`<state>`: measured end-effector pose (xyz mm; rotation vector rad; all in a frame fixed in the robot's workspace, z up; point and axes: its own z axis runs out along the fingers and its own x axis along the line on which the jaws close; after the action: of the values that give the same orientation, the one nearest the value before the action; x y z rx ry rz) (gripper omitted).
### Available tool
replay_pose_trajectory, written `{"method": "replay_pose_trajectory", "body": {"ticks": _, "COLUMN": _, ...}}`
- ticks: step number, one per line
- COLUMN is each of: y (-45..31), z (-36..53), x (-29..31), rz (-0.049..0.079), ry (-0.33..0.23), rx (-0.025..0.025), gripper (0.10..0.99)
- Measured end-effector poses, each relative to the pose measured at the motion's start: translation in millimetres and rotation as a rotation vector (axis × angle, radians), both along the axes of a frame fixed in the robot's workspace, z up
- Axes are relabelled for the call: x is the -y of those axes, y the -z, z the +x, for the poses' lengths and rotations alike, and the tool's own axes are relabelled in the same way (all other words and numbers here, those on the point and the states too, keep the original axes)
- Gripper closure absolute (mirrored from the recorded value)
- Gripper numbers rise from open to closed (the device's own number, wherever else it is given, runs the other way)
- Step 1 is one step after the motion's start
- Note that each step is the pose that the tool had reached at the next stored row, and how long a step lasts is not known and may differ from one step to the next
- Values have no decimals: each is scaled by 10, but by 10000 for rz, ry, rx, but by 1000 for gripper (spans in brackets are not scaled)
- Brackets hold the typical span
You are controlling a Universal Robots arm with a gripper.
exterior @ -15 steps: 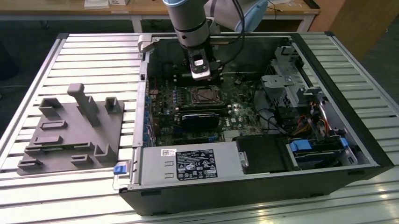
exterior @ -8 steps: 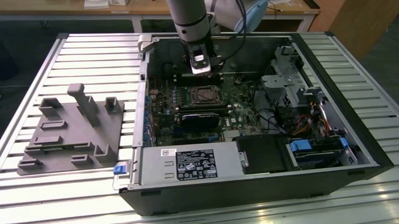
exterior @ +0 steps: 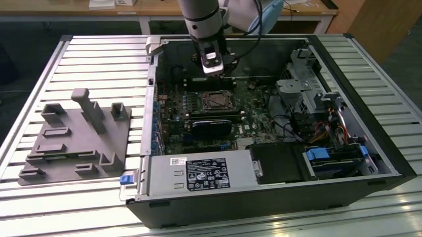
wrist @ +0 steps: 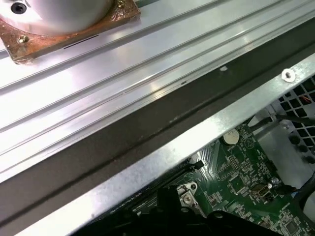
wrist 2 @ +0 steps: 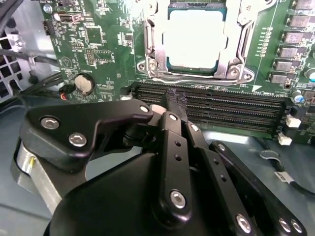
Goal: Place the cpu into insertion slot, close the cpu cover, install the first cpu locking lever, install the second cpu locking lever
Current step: 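Install the first cpu locking lever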
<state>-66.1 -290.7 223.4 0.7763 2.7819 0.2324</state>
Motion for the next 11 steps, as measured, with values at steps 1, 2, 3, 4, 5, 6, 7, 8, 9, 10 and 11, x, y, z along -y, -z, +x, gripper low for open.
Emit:
{"method": "replay_pose_trajectory", "body": {"ticks": 1, "y": 0, "z": 0, "x": 0, "rz": 1, "ry": 0, "rx": 2, "gripper": 980}}
{"method": "replay_pose_trajectory", "body": {"ticks": 2, "y": 0, "z": 0, "x": 0, "rz": 2, "ry": 0, "rx": 2, "gripper": 980}}
{"method": "replay_pose_trajectory", "body": {"ticks": 3, "y": 0, "z": 0, "x": 0, "rz": 2, "ry": 0, "rx": 2, "gripper": 980}}
{"method": "replay_pose_trajectory", "body": {"ticks": 4, "y": 0, "z": 0, "x": 0, "rz": 2, "ry": 0, "rx": 2, "gripper": 980}}
{"method": "replay_pose_trajectory", "body": {"ticks": 5, "y": 0, "z": 0, "x": 0, "rz": 1, "ry": 0, "rx": 1, "gripper": 980}}
{"method": "replay_pose_trajectory", "body": {"ticks": 6, "y": -1, "z": 0, "x": 0, "rz": 1, "ry": 0, "rx": 1, "gripper": 980}}
{"method": "replay_pose_trajectory", "body": {"ticks": 7, "y": -1, "z": 0, "x": 0, "rz": -2, "ry": 0, "rx": -1, "gripper": 980}}
{"method": "replay_pose_trajectory", "body": {"ticks": 8, "y": -1, "z": 0, "x": 0, "rz": -42, "ry": -1, "rx": -21, "gripper": 980}}
{"method": "replay_pose_trajectory", "body": {"ticks": 9, "y": 1, "z": 1, "x": 0, "rz": -127, "ry": -1, "rx": -63, "gripper": 980}}
{"method": "replay_pose_trajectory", "body": {"ticks": 10, "y": 2, "z": 1, "x": 0, "rz": -232, "ry": -1, "rx": -108, "gripper": 980}}
{"method": "replay_pose_trajectory", "body": {"ticks": 11, "y": 3, "z": 2, "x": 0, "rz": -342, "ry": 0, "rx": -159, "gripper": 980}}
